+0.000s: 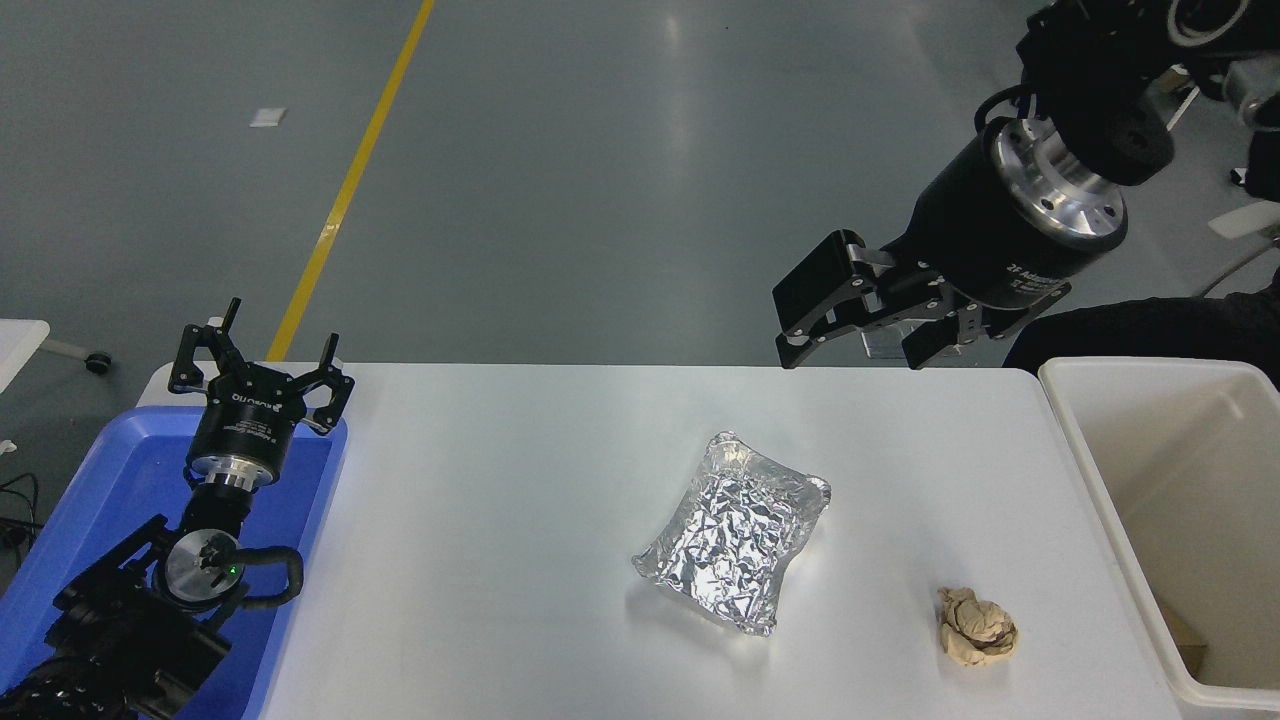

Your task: Pick up foil plate and place in dustbin

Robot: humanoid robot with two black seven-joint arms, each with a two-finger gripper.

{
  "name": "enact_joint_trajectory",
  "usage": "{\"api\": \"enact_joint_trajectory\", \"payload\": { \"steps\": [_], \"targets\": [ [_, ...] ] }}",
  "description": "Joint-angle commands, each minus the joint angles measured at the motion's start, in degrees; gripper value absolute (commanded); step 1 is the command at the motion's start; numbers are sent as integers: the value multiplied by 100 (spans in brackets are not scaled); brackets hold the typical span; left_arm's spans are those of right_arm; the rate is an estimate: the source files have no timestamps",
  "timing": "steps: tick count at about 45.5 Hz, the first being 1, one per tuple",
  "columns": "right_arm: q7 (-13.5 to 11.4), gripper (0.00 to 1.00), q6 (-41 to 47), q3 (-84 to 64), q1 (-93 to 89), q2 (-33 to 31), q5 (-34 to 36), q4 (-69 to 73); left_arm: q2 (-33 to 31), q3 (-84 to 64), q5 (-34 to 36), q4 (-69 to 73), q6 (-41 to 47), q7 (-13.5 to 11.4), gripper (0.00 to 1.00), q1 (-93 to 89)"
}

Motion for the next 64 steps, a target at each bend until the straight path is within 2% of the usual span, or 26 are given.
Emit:
{"api": "enact_joint_trajectory", "payload": {
  "steps": [1, 14, 25, 33, 48, 64],
  "targets": [
    [-8, 100, 5, -12, -35, 48, 16, 2, -9, -33, -6, 0, -9, 4, 100, 0],
    [-8, 100, 5, -12, -633, 66, -98, -112, -9, -42, -6, 0, -9, -4, 100, 9],
    [9, 100, 5, 14, -1669, -30, -784, -375, -9, -42, -6, 0, -9, -4, 100, 9],
    [9, 100, -206, 216, -2381, -22, -828, -788, -9, -42, -6, 0, -9, -4, 100, 9],
    [1, 100, -496, 823, -4745, 409, -1127, -2765, -9, -42, -6, 0, -9, -4, 100, 9],
    [-17, 100, -813, 1323, -6670, 1445, -1215, -4532, -9, -33, 3, 0, -9, -4, 100, 9]
  ]
}}
